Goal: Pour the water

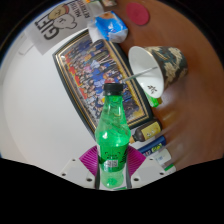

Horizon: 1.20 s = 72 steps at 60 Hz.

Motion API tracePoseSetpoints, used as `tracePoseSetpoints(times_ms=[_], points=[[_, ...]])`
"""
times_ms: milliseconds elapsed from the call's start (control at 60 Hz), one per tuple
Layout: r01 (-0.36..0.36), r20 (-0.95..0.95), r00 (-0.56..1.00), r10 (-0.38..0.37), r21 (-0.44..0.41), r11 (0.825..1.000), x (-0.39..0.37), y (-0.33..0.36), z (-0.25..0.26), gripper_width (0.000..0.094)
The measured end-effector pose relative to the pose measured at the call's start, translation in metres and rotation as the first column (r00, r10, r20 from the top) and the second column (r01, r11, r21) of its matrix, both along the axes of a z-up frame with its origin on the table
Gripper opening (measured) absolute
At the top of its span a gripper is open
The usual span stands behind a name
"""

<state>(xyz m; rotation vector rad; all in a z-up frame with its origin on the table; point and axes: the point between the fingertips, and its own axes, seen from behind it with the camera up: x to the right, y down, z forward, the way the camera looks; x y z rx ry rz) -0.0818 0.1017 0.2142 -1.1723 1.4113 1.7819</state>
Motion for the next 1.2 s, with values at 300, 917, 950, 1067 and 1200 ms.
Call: tracePoseSetpoints(times_ms=[300,917,950,1067,1200], points=[[-0.12,0.717,0.698,0.004,0.112,0.986,0.038,-0.004,0.061,0.035],[-0.01,0.891,-0.451,-0.044,0.044,0.999,0.276,0.006,-0.06,0.035],[0.001,0.893,-0.448,-0.034,0.039,0.999,0.283,0.008,-0.069,0.035],[0.008,0.901,-0.434,-0.012,0.017,1.0,0.294,0.01,-0.096,0.035],[0.017,0.912,-0.409,-0.005,0.013,1.0,0.298,0.01,-0.117,0.035]])
